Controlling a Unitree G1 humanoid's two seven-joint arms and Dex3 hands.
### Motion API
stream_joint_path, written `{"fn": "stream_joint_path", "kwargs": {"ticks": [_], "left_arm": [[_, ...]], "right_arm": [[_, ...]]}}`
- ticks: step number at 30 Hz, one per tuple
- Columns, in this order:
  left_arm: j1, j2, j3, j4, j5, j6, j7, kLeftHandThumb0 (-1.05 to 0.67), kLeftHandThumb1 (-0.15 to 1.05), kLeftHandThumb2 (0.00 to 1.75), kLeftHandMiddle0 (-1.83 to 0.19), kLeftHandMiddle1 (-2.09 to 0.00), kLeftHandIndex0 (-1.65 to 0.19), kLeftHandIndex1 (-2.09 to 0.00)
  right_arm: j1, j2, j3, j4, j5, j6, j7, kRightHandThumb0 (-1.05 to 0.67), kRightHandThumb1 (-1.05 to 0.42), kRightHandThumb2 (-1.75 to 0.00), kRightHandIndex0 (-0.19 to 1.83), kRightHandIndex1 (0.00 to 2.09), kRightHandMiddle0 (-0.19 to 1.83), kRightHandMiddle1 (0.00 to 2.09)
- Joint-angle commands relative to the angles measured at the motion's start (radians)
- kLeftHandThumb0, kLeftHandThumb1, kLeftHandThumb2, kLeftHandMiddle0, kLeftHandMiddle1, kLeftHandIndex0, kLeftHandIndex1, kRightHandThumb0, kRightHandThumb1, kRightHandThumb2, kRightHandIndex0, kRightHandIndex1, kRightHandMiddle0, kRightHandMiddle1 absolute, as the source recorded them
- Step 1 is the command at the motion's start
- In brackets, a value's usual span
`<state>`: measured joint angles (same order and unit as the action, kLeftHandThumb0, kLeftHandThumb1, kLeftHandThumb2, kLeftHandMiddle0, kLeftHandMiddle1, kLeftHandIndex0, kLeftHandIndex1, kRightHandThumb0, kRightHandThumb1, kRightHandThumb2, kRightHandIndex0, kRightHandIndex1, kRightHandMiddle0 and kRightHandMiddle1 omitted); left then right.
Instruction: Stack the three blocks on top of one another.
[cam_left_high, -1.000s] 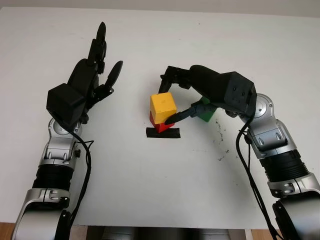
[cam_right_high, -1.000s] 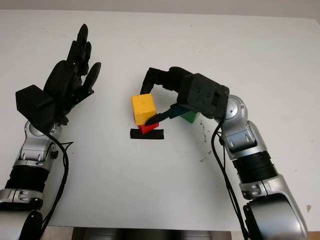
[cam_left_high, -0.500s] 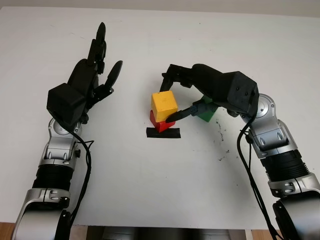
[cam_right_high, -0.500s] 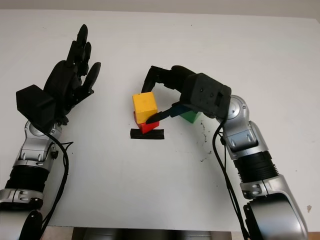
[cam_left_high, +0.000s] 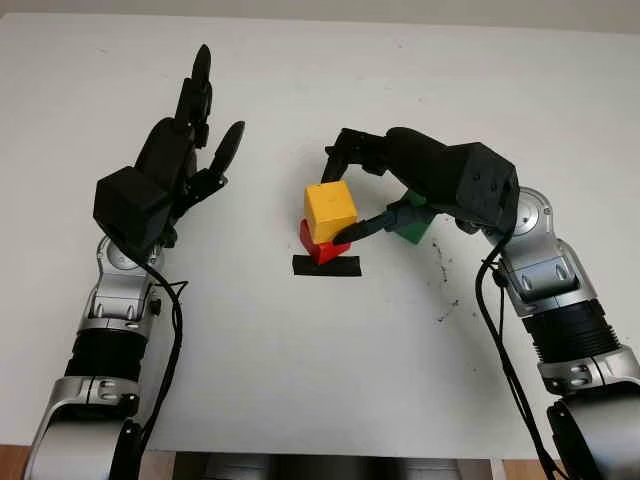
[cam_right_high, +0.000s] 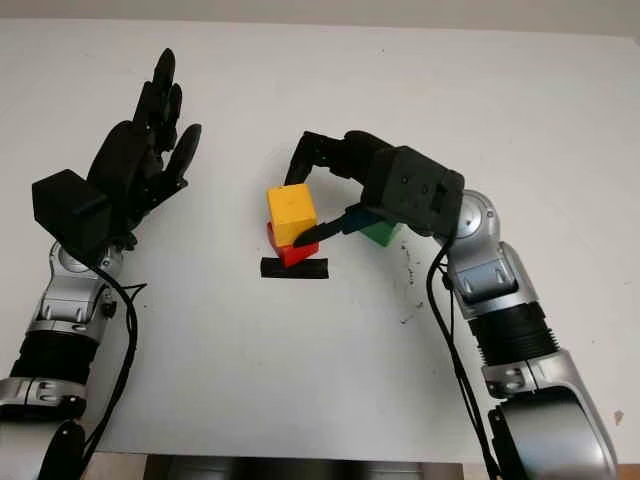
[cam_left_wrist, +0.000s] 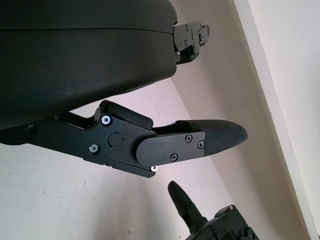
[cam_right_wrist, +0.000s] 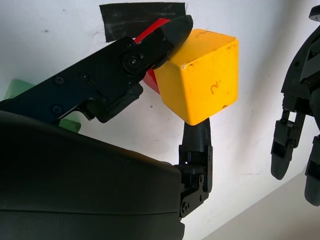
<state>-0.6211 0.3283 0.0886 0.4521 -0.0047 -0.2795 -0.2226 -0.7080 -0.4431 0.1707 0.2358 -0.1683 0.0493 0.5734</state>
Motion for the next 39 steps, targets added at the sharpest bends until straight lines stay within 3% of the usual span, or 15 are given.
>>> {"fn": "stream_joint_path", "kwargs": {"ticks": [1,5,6,7,9,12,21,26,33,39], "left_arm": [[0.012,0.002,0.0,-0.007,0.001,-0.005,-0.001,-0.71,1.05,0.54,0.17,-0.05,0.19,-0.05],[0.013,0.004,-0.001,-0.01,0.006,-0.006,0.002,-0.71,1.05,0.54,0.17,-0.05,0.19,-0.05],[0.013,0.004,-0.001,-0.01,0.006,-0.007,0.002,-0.72,1.05,0.54,0.17,-0.05,0.19,-0.05],[0.013,0.004,-0.001,-0.009,0.006,-0.007,0.002,-0.72,1.05,0.54,0.17,-0.05,0.19,-0.05],[0.013,0.003,-0.001,-0.008,0.003,-0.008,-0.001,-0.71,1.05,0.54,0.17,-0.05,0.19,-0.05],[0.012,0.004,0.0,-0.003,0.003,-0.013,-0.002,-0.71,1.05,0.53,0.17,-0.05,0.19,-0.05],[0.007,0.002,0.003,0.004,-0.001,-0.015,0.0,-0.71,1.05,0.53,0.17,-0.05,0.19,-0.04],[0.006,0.0,0.004,-0.003,-0.013,-0.001,-0.005,-0.72,1.05,0.54,0.19,-0.05,0.19,-0.02],[-0.003,0.005,0.006,0.018,-0.013,-0.008,-0.006,-0.73,1.05,0.54,0.19,-0.04,0.19,-0.03],[-0.015,0.005,0.001,0.029,-0.004,-0.004,-0.002,-0.73,1.05,0.55,0.18,-0.05,0.19,-0.03]], "right_arm": [[0.005,-0.012,-0.005,-0.01,0.002,0.017,0.01,-0.52,-0.93,-0.05,0.2,0.05,0.27,1.54],[0.006,-0.022,0.009,-0.028,-0.016,0.034,0.025,-0.67,-0.86,-0.05,0.14,0.04,0.11,1.03],[0.006,-0.024,0.012,-0.034,-0.02,0.037,0.032,-0.77,-0.86,-0.05,0.02,0.03,0.0,0.67],[0.006,-0.026,0.014,-0.04,-0.019,0.045,0.042,-0.8,-0.85,-0.05,-0.03,0.03,0.01,0.48],[0.004,-0.03,0.017,-0.056,-0.022,0.074,0.06,-0.88,-0.85,-0.05,-0.14,0.01,-0.09,0.24],[0.004,-0.031,0.012,-0.072,-0.013,0.099,0.078,-0.93,-0.86,-0.06,-0.19,0.0,-0.18,0.08],[0.011,-0.048,-0.024,-0.095,0.048,0.092,0.117,-0.98,-0.87,-0.06,-0.19,0.0,-0.19,0.0],[0.015,-0.063,-0.14,-0.116,0.193,0.115,0.146,-0.99,-0.91,-0.07,-0.19,0.0,-0.19,0.0],[0.038,-0.18,-0.316,-0.216,0.32,0.119,0.162,-0.95,-0.97,-0.07,-0.19,0.0,-0.19,0.0],[0.073,-0.325,-0.39,-0.312,0.265,0.103,0.127,-0.84,-0.9,-0.04,-0.18,0.01,-0.05,0.08]]}}
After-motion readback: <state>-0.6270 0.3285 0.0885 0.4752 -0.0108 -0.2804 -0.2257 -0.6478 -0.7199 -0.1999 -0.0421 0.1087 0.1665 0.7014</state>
